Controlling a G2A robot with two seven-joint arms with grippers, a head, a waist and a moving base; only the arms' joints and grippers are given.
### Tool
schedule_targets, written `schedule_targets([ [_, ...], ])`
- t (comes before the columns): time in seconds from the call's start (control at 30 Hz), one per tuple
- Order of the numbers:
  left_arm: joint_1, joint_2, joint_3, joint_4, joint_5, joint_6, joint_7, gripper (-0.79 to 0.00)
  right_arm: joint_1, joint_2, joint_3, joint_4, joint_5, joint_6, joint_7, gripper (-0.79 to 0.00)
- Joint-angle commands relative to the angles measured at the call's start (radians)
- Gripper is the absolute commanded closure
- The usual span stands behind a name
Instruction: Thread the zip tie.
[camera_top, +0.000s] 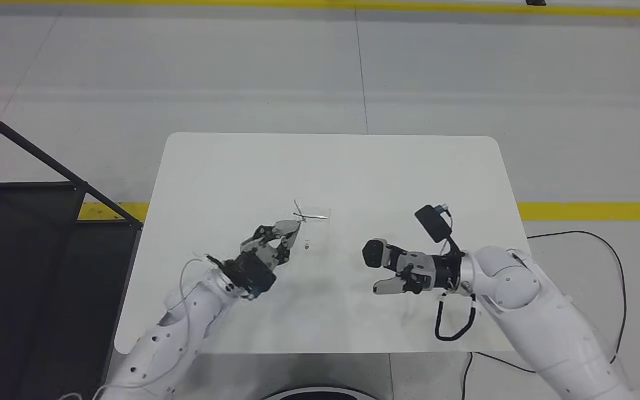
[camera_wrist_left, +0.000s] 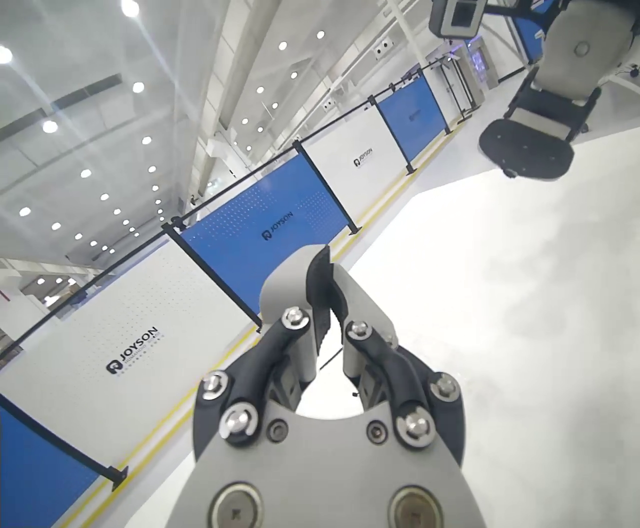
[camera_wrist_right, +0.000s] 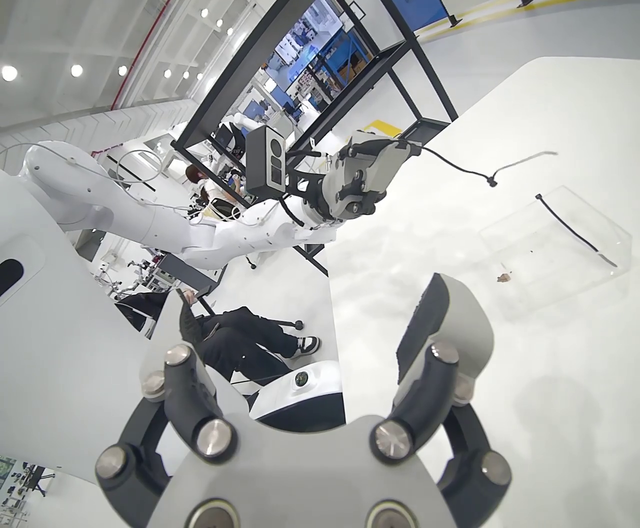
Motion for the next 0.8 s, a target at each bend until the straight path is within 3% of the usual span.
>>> schedule_targets([
  [0.0, -0.012, -0.002, 0.011, 0.011, 0.009, -0.005, -0.019, 0.000, -0.001, 0.000, 0.002, 0.001, 0.000, -0.002, 0.000, -0.785],
  [0.77, -0.059, -0.010, 0.080, 0.093, 0.003, -0.204, -0.135, 0.000, -0.005, -0.007, 0.010, 0.003, 0.002, -0.006, 0.011, -0.785],
])
